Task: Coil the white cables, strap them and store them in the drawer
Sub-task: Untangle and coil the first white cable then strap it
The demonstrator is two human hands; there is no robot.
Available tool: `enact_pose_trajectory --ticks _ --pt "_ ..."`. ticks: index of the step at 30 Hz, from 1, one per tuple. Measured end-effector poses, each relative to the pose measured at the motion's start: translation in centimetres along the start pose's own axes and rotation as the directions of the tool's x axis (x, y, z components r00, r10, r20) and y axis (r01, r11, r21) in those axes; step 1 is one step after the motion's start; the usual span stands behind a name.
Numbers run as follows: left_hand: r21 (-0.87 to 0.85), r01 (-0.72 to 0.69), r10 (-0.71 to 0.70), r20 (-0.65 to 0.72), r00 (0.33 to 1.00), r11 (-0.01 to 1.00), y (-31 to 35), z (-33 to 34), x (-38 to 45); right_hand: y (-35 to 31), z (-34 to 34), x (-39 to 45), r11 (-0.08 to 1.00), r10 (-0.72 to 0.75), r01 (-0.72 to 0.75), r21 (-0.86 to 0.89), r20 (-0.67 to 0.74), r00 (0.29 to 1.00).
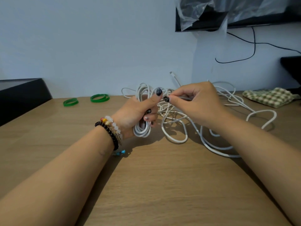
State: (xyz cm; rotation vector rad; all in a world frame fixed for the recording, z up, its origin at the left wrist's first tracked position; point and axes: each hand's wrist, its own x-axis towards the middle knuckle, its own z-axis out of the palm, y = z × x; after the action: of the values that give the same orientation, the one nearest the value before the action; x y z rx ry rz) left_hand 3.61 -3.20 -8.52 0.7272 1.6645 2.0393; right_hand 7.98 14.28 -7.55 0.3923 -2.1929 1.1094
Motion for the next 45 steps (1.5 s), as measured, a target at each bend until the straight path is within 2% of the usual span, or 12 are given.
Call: enact_pose_trajectory --ticks 4,9,13,17,22,27,39,45 --pt "0.111 0.002 -0.011 0.077 0.997 0.994 0.0 0.1 -0.2 -0.4 0.0 -0.1 0.996 0.018 -0.021 0.09 0.03 0.999" --pt "0.234 0.032 -0.03 -0.011 0.999 0.972 0.0 0.6 -0.2 -0.9 -0.5 0.1 0.938 0.176 -0.219 0.27 0.174 0.969" --pt "0.287 0.028 -0.003 -0.087 0.996 0.958 0.1 0.7 -0.1 -0.7 -0.8 0.2 0.854 0.275 -0.339 0.395 0.21 0.938" --pt "0.32 0.034 -0.006 -0.089 0.996 0.947 0.1 0.8 -0.2 -0.5 -0.5 0.0 0.897 0.246 -0.295 0.328 0.182 0.952" --pt "0.338 0.036 -0.016 -0.064 0.998 0.94 0.3 0.9 -0.3 -0.3 -0.1 -0.1 0.872 0.268 -0.31 0.38 0.16 0.95" --pt "0.48 0.016 -0.01 -0.014 1.0 0.877 -0.1 1.0 -0.4 -0.2 0.0 -0.1 0.892 0.231 -0.281 0.354 0.178 0.957" --pt "0.444 0.051 -0.043 -0.027 0.999 0.895 -0.2 1.1 -0.2 -0.7 -0.1 -0.1 0.934 0.201 -0.243 0.261 0.176 0.964" --pt "0.51 0.045 -0.041 -0.019 0.999 0.859 -0.3 1.3 -0.3 -0.7 0.1 0.0 0.948 0.183 -0.211 0.24 0.137 0.974"
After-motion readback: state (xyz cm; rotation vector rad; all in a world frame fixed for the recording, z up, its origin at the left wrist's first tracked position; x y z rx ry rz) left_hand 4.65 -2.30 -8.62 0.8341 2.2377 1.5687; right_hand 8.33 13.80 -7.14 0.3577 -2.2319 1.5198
